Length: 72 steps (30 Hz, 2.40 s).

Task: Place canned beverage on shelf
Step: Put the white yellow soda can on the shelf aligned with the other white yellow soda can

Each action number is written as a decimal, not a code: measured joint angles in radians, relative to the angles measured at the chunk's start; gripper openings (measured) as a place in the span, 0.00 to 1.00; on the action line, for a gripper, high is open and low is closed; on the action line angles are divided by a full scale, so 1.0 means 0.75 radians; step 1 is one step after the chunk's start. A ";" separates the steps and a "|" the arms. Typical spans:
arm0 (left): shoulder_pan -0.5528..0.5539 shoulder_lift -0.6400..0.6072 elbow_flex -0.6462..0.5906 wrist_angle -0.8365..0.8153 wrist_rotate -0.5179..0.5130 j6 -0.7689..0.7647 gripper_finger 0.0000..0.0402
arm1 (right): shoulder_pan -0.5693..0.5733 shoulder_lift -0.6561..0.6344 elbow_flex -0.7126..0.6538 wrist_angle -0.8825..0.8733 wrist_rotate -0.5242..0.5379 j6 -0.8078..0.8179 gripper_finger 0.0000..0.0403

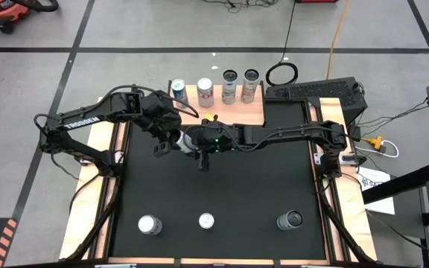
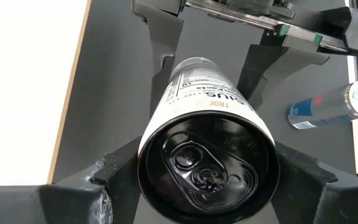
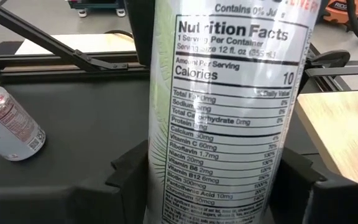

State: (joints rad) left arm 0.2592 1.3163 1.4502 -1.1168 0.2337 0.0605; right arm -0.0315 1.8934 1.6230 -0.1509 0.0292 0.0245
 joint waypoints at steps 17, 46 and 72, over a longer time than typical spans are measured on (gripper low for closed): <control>0.001 -0.002 0.002 0.020 -0.004 -0.003 0.69 | 0.000 -0.025 -0.001 -0.006 0.000 0.000 0.54; 0.002 0.002 0.000 0.100 -0.013 -0.178 0.98 | -0.001 -0.051 0.002 -0.097 0.069 0.018 0.54; -0.006 0.001 0.000 0.218 -0.078 -0.074 0.98 | -0.092 -0.446 0.002 -0.514 0.337 -0.015 0.55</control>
State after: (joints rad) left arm 0.2545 1.3167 1.4502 -0.9531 0.1753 0.0051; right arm -0.1004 1.5587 1.6241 -0.5362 0.2817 0.0132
